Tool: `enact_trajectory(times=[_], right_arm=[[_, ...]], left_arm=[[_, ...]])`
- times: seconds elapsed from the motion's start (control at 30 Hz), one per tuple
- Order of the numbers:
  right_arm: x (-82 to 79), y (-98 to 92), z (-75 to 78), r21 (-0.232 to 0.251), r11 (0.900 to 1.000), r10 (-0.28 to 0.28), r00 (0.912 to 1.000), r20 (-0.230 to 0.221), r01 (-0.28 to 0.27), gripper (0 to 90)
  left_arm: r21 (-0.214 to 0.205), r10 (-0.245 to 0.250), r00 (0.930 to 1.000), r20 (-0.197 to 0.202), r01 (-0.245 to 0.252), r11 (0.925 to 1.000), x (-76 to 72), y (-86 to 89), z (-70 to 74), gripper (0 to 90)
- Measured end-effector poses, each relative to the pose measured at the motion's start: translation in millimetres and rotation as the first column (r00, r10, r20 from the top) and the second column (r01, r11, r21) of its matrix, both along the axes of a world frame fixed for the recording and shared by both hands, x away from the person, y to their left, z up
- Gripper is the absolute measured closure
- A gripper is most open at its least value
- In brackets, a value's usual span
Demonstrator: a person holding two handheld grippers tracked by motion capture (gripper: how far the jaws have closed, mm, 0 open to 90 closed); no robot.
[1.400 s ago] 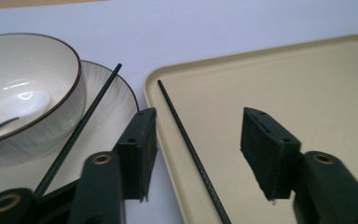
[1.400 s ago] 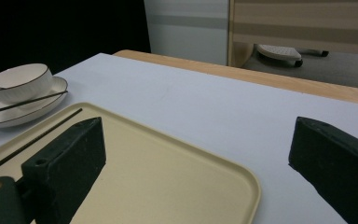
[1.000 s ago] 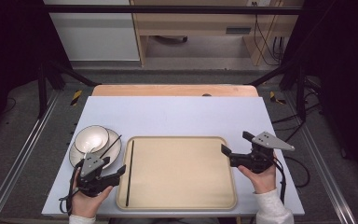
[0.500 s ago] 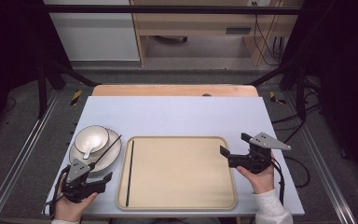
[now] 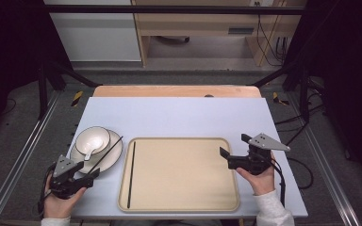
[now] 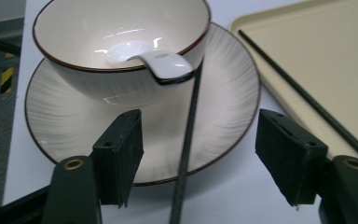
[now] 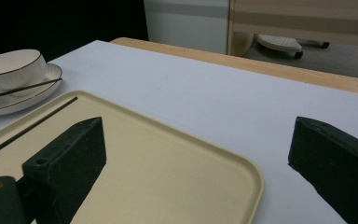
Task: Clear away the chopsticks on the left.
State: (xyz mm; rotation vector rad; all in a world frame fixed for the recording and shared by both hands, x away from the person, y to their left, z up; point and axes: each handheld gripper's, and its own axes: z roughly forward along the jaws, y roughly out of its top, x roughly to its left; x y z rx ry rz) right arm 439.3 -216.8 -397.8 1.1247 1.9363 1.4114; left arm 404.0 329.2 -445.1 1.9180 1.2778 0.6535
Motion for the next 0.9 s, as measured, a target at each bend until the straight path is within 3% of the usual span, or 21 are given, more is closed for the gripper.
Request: enact_trajectory(times=[0.2, 0.37, 0.63, 0.9], right_arm=[[0.1, -0.2, -0.2, 0.002, 1.0, -0.001, 1.0, -0.002, 0.001, 4.2], [0.3, -0.4, -0.6, 0.003, 1.0, -0.001, 1.0, -0.004, 0.001, 4.3], [2.7, 2.2, -3.7, -0.006, 0.9999, 0.008, 0.9999, -0.014, -0.008, 4.3], [2.3, 2.9, -3.9, -0.005, 1.0, 0.008, 0.9998, -0.019, -0.008, 4.3]], left_arm=[[0.021, -0.015, 0.9997, -0.018, 0.015, 0.9997, 12.7, -2.1, -2.6, 40.9], [0.058, -0.012, 0.9979, -0.063, 0.016, 0.9982, 18.2, -0.9, -9.3, 51.1], [0.048, -0.021, 0.9957, -0.09, 0.025, 0.9985, 24.0, 1.0, -15.9, 68.7], [0.054, -0.045, 0.9947, -0.092, 0.051, 0.9972, 22.4, -2.7, -15.0, 80.2]])
